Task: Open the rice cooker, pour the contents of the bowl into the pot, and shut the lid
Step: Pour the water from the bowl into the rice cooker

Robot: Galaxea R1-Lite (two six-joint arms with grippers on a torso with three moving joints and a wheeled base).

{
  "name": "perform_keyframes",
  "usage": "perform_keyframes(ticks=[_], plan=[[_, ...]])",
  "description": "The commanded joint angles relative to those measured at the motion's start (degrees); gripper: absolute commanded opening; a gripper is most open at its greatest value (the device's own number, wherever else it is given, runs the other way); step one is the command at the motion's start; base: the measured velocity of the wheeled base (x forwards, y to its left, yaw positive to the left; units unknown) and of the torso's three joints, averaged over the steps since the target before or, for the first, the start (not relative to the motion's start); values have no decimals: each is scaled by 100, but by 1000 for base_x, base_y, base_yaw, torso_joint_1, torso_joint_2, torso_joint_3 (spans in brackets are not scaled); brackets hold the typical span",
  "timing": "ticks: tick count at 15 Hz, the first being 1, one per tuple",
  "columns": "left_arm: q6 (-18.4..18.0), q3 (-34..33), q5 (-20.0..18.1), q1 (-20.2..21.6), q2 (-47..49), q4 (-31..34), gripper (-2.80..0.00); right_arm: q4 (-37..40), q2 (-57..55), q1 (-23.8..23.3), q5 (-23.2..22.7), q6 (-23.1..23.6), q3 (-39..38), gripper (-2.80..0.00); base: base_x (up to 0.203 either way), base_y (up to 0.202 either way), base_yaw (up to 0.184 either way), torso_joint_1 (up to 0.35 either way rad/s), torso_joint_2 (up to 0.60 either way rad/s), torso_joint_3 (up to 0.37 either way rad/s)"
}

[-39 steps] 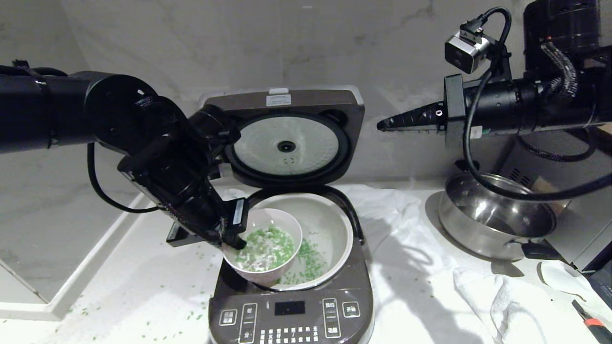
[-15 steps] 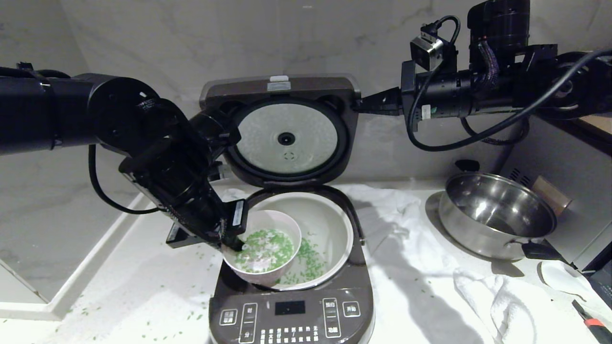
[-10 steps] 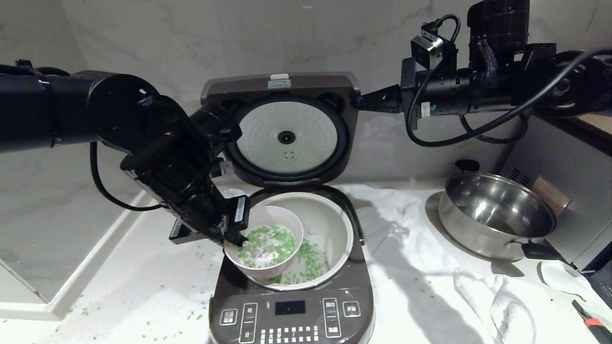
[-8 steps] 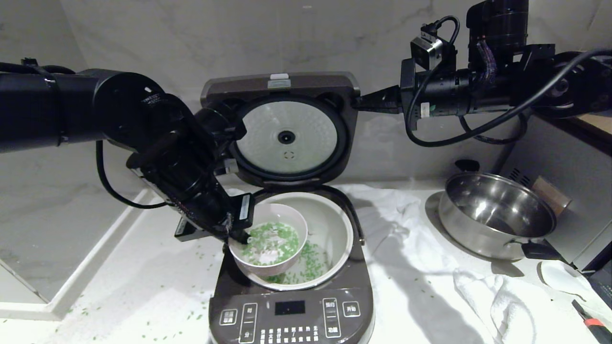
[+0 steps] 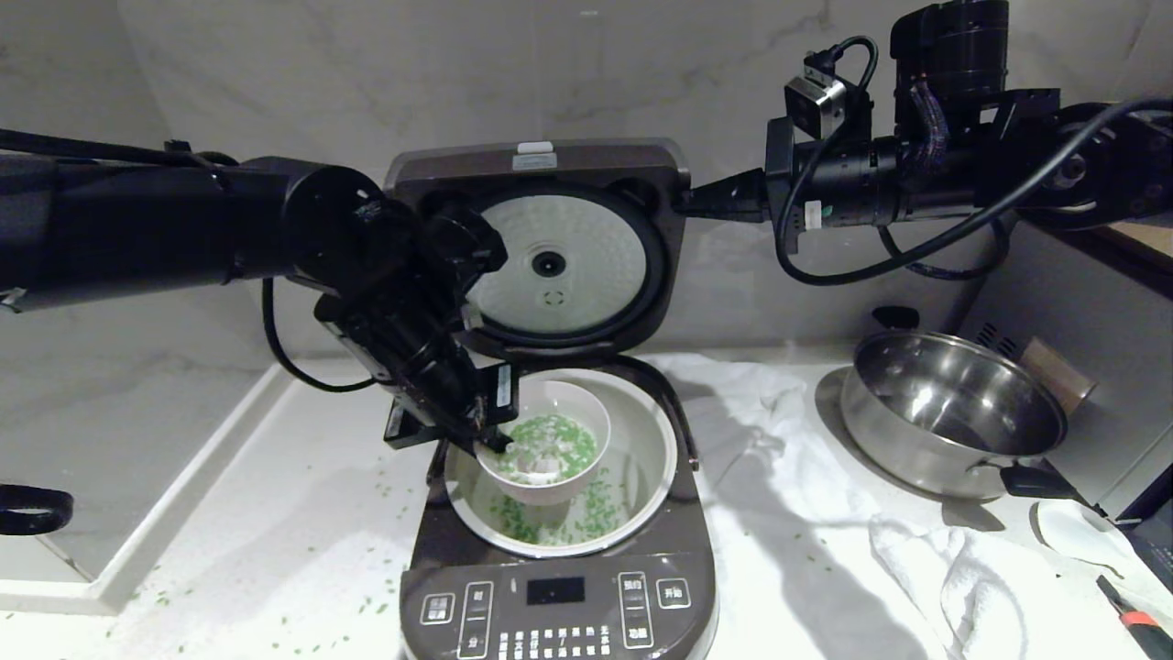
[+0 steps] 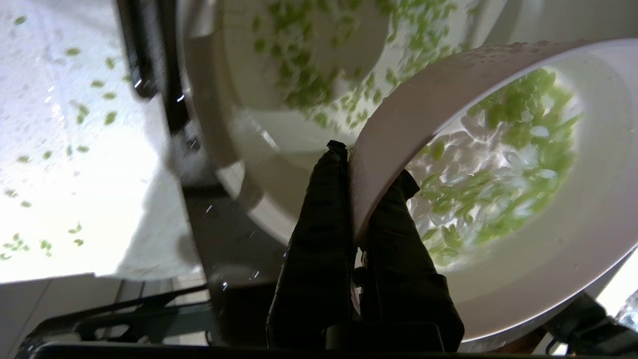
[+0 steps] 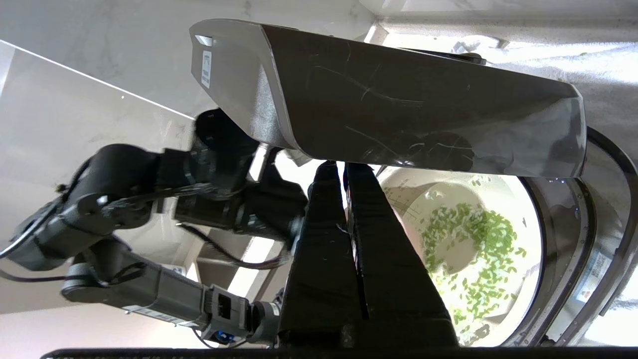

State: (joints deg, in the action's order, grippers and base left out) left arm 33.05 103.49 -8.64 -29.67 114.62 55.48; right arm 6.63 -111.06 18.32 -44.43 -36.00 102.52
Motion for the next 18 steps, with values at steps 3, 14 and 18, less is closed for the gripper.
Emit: perform_keyframes(ticks=[3,14,18], plan=[[79,154,-29,-13,383,-38,-280,5,5,5,-39,-30,-4,-280,0,0,0,0,0,0],[680,-543,29,-78,475,-1535,-280,5,-21,-13,-48,-57,41,-280,0,0,0,0,0,0],[684,-1592,521,-102,172,-2929,-280,5,-39,-13,-48,-109,66,-280,0,0,0,0,0,0]])
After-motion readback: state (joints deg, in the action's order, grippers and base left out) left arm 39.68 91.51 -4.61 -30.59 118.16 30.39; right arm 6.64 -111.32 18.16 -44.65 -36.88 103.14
